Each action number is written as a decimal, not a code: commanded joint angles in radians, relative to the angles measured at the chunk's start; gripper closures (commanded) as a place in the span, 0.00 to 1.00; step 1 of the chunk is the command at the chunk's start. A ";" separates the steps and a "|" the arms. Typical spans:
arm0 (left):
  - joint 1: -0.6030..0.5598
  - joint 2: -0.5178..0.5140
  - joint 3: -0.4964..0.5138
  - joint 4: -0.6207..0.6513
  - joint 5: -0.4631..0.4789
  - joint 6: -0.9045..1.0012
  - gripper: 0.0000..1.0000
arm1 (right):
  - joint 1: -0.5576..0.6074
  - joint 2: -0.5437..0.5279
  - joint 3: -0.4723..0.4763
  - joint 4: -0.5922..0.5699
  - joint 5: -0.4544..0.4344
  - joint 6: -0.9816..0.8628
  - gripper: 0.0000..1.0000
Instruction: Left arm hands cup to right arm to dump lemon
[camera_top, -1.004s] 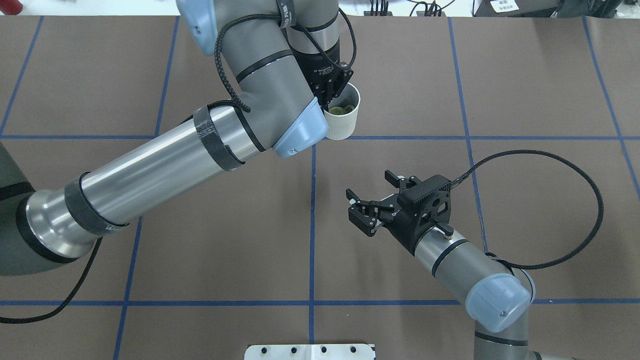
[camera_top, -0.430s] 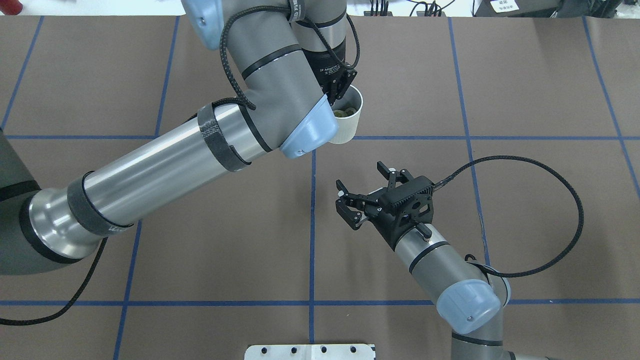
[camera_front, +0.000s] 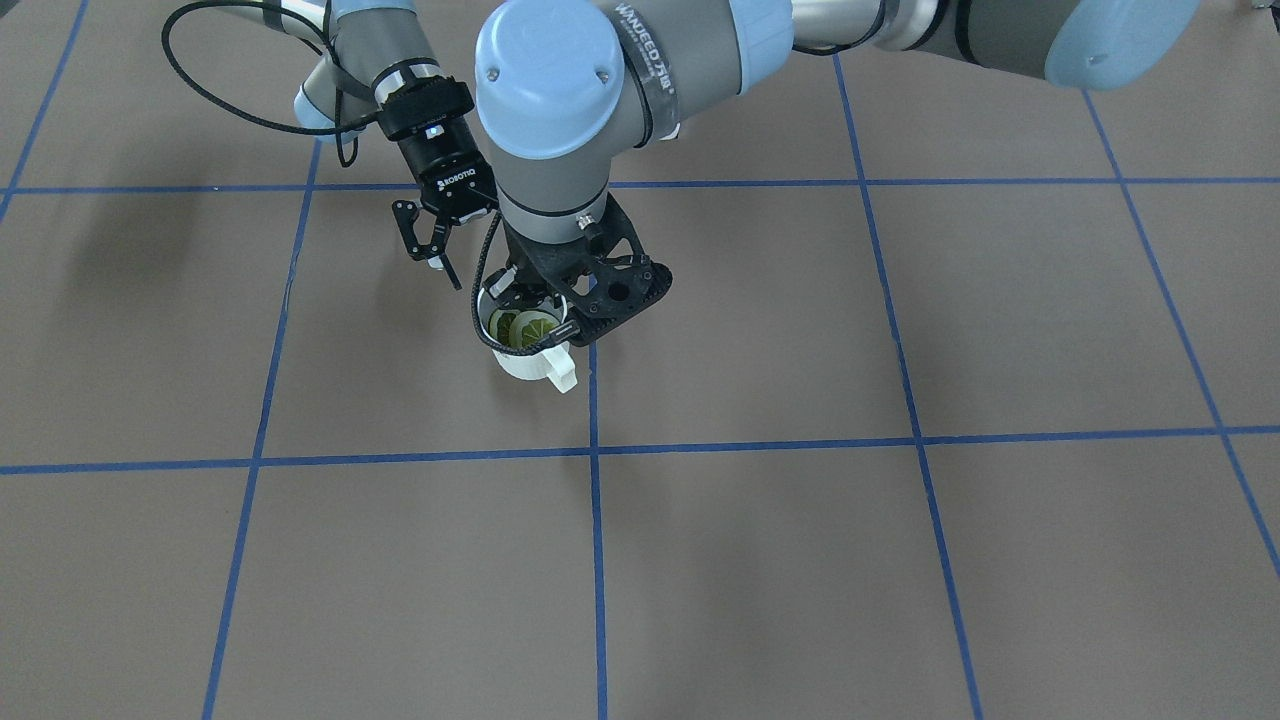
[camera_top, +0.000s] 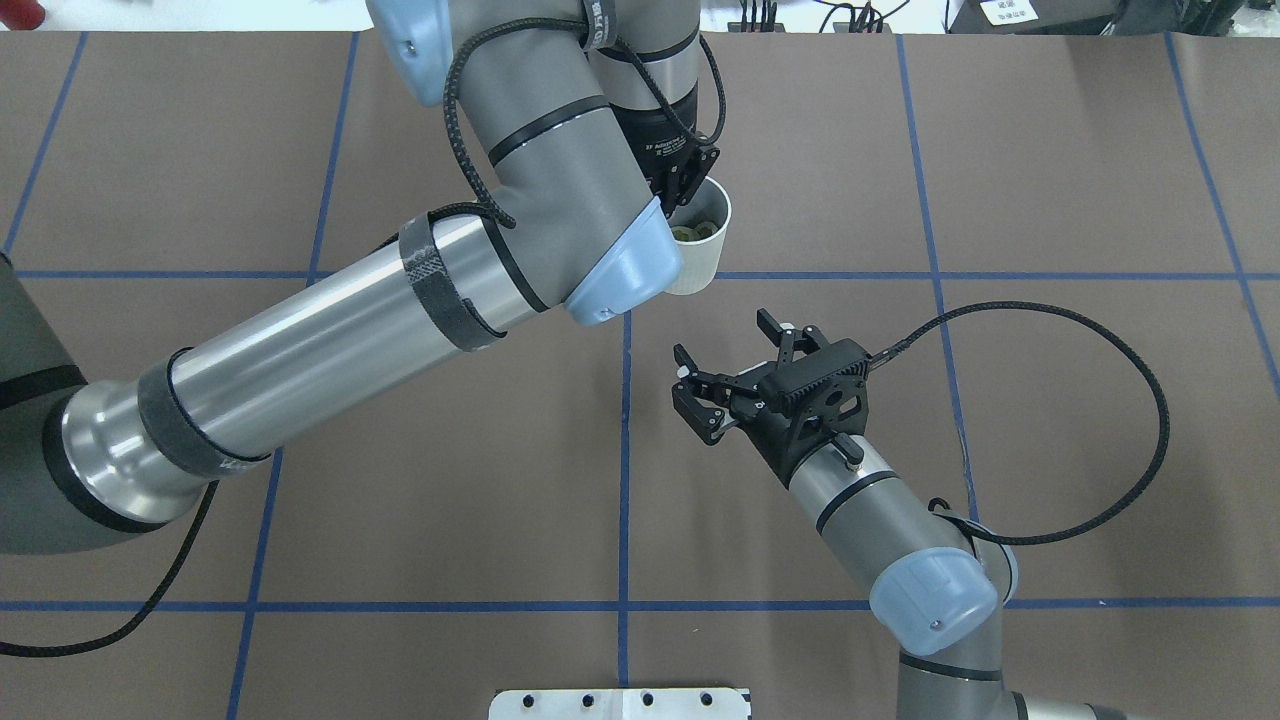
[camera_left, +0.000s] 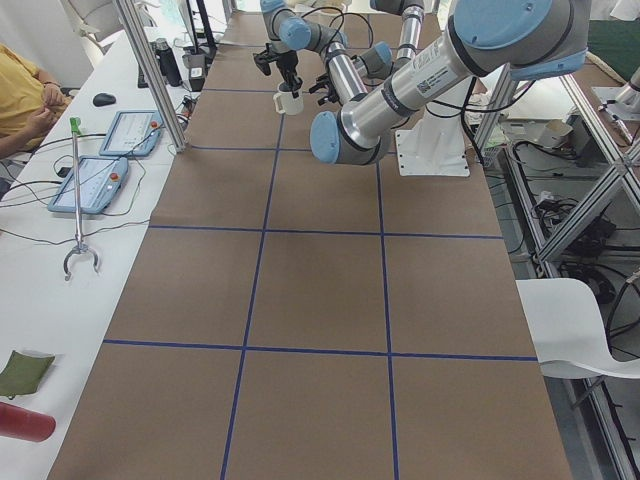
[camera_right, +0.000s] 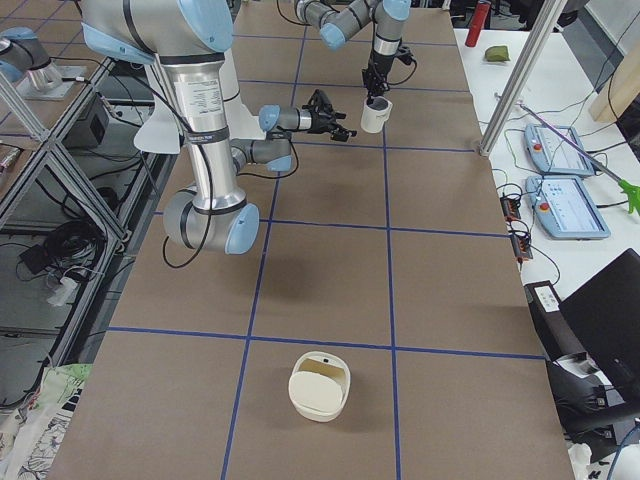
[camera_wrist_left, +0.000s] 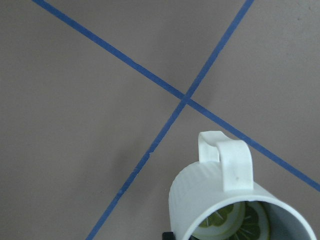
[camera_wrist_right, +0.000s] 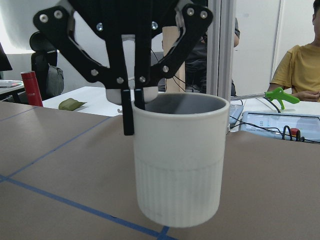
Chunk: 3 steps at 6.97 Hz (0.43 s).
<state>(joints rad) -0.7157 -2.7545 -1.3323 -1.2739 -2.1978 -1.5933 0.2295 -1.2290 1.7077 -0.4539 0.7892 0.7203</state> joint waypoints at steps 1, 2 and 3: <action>0.013 -0.004 -0.008 0.001 0.001 -0.001 1.00 | 0.010 0.017 -0.020 0.001 -0.001 0.002 0.02; 0.019 -0.004 -0.008 0.001 0.001 -0.001 1.00 | 0.016 0.019 -0.020 0.001 -0.001 0.004 0.02; 0.021 -0.005 -0.008 -0.001 0.001 -0.001 1.00 | 0.027 0.019 -0.022 0.000 -0.001 0.004 0.02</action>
<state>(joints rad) -0.6990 -2.7582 -1.3399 -1.2736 -2.1967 -1.5938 0.2453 -1.2117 1.6880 -0.4529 0.7885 0.7233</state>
